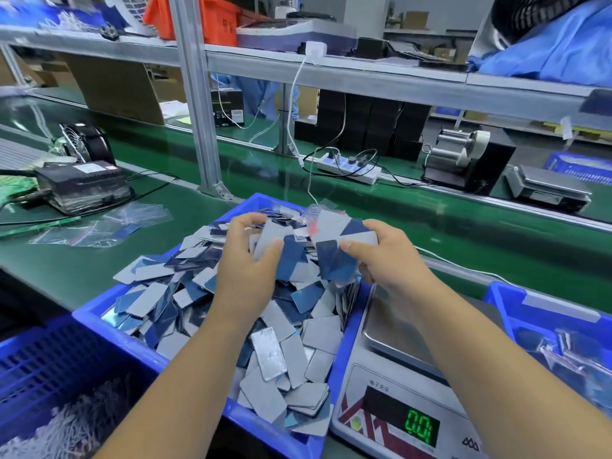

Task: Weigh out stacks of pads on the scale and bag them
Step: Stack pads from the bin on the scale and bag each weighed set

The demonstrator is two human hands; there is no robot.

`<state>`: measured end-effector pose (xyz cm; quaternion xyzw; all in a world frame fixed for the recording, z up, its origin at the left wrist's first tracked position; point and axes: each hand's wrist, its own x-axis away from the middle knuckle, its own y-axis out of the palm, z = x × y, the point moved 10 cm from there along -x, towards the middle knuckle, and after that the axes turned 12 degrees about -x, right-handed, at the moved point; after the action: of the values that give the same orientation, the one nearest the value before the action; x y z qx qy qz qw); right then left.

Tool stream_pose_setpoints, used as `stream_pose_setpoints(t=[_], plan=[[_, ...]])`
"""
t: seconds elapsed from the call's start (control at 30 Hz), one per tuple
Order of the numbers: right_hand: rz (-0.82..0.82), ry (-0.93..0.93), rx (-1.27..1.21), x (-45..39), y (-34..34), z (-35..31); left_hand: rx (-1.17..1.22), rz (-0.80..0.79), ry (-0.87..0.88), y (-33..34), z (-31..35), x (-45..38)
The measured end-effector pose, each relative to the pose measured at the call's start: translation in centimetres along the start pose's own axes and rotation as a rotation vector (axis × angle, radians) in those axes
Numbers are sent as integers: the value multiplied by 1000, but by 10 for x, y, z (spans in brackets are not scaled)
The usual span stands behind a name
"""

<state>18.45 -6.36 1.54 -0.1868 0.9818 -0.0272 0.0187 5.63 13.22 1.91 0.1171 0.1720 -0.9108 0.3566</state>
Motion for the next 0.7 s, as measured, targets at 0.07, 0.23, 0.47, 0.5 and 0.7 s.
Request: stream_pose_setpoints(t=[0.07,0.23,0.47,0.5,0.7], plan=[[-2,0,25,4,1,-1,-267,-58,81,12,7,4],[45,31,-227,11,-15,-13,-665,-115,161,26,18,5],[19,41,67,46,-100,-33,-567,-158,290,52,59,10],[24,77,151,54,-111,-26,-535,-183,301,61,64,13],[127,168,489,79,-133,3,-470,-291,340,112,77,22]])
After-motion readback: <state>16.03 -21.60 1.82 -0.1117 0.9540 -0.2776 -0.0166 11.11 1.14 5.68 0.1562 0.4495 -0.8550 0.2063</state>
